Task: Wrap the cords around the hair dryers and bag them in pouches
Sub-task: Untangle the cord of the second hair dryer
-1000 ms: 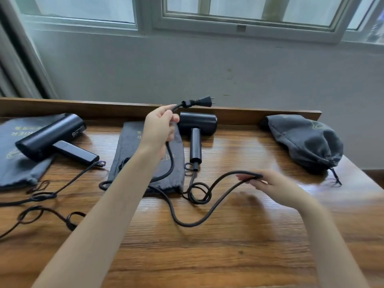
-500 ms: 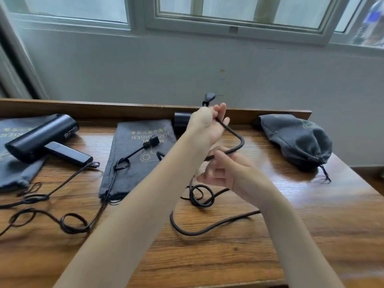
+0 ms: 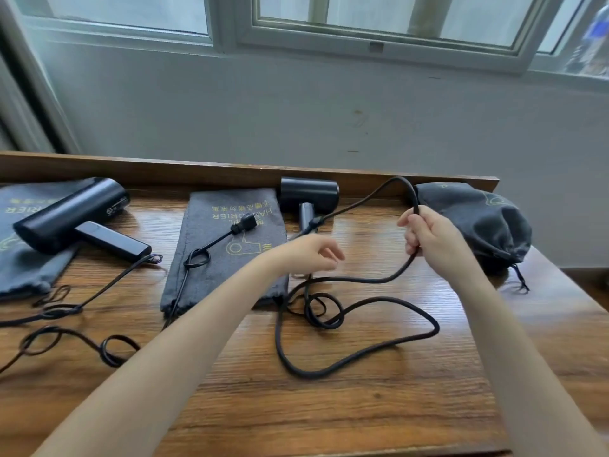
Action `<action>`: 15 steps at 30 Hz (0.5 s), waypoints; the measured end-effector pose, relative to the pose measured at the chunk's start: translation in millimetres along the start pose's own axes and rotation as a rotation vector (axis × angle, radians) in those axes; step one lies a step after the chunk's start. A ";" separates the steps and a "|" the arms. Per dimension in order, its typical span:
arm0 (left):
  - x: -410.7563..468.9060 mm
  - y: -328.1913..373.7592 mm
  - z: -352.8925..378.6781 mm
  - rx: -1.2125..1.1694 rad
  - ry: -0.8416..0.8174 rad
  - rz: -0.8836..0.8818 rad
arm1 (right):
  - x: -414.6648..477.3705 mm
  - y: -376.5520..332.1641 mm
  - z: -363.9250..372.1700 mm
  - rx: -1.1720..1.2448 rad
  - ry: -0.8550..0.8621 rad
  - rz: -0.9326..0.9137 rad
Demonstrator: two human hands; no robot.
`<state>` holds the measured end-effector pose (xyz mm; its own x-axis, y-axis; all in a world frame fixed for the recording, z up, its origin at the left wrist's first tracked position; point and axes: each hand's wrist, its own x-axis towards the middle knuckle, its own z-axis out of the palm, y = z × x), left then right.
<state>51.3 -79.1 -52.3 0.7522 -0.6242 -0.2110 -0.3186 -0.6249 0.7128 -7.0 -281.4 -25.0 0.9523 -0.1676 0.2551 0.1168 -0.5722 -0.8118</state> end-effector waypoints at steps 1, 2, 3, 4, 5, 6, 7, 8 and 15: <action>-3.2 -4.2 0.5 0.088 -0.048 0.019 | 3.9 7.4 -0.1 -0.075 0.057 -0.016; -6.6 -7.7 0.7 0.153 -0.081 0.033 | 8.5 15.8 -0.1 -0.150 0.111 -0.018; -9.7 -11.4 1.2 0.189 -0.101 0.044 | 12.9 24.6 0.1 -0.227 0.150 -0.006; -12.4 -14.4 1.8 0.194 -0.114 0.050 | 16.7 33.3 1.0 -0.298 0.161 0.019; -14.6 -17.0 2.3 0.184 -0.128 0.050 | 20.3 42.2 3.0 -0.344 0.155 0.051; -17.1 -18.4 2.7 0.174 -0.146 0.050 | 22.9 49.9 5.1 -0.359 0.138 0.091; -19.3 -19.2 3.0 0.178 -0.165 0.050 | 24.0 55.6 7.0 -0.350 0.115 0.135; -21.1 -19.9 3.2 0.183 -0.187 0.052 | 24.1 59.7 8.1 -0.339 0.082 0.183; -28.8 -30.4 15.5 0.166 -0.027 0.167 | 11.6 31.7 14.1 -0.555 -0.190 0.094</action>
<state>30.4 -49.5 -78.3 0.6656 -0.7368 -0.1187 -0.5296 -0.5784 0.6204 11.7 -290.1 -55.2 0.9912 -0.1203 0.0550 -0.0867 -0.9048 -0.4170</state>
